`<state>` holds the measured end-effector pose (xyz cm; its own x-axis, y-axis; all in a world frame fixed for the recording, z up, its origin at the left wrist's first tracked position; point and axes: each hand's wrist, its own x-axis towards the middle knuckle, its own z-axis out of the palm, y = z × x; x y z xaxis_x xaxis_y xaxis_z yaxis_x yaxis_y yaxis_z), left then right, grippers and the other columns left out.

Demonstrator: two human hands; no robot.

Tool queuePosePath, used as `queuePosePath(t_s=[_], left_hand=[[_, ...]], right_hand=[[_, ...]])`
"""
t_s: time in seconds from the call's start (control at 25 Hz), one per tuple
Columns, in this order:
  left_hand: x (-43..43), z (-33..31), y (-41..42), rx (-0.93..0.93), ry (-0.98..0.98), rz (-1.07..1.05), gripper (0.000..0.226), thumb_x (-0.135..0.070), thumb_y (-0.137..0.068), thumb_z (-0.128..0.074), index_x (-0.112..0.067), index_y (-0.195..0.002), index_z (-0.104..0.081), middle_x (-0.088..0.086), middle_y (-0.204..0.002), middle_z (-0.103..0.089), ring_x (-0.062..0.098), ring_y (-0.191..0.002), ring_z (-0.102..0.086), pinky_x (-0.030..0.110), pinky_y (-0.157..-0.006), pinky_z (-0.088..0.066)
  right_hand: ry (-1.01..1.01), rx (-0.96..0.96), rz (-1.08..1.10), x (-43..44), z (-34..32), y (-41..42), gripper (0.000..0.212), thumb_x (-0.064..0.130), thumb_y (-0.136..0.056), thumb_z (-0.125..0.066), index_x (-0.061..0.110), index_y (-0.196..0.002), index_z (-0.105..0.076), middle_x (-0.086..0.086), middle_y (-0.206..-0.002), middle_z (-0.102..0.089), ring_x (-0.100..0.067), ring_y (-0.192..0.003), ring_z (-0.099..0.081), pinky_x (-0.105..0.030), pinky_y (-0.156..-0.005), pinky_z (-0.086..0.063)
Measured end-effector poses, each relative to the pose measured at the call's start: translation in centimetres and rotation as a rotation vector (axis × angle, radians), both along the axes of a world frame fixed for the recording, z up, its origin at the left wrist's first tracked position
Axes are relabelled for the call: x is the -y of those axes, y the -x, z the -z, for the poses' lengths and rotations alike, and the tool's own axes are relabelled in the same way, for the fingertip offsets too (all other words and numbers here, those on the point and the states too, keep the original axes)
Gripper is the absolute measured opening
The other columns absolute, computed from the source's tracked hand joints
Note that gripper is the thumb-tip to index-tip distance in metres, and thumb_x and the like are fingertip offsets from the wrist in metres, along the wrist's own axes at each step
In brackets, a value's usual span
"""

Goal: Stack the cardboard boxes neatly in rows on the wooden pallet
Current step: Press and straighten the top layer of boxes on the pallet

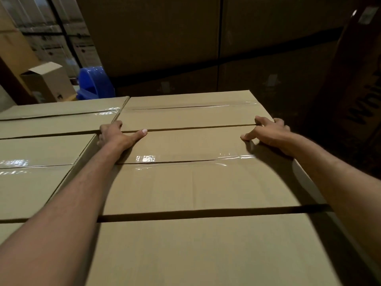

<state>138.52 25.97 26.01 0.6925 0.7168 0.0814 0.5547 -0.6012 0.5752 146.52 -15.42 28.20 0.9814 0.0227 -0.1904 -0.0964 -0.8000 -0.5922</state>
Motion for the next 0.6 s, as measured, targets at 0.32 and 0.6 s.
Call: queuePosePath(t_s=[0.32,0.6], left_hand=[[1.4,-2.0,3.0,0.134,0.128,0.030,0.086,-0.053,-0.070,-0.089,-0.015,-0.140,-0.058,0.015,-0.146,-0.054,0.034,-0.134,-0.051,0.050,-0.105,-0.049],[2.1,-2.0,4.4,-0.038,-0.043,0.202,0.075,-0.062,-0.089,-0.067,-0.014,-0.145,-0.053,0.014,-0.148,-0.053,0.034,-0.134,-0.051,0.049,-0.108,-0.044]], right_hand=[[-0.014,0.028,0.041,-0.1,-1.2,1.9,0.085,0.048,-0.082,-0.079,0.028,-0.155,-0.040,-0.017,-0.160,-0.024,-0.041,-0.143,-0.024,-0.052,-0.115,-0.028],[0.096,0.010,0.029,0.6,-0.8,3.0,0.087,0.061,-0.086,-0.070,0.029,-0.158,-0.034,-0.019,-0.164,-0.017,-0.042,-0.147,-0.017,-0.056,-0.118,-0.021]])
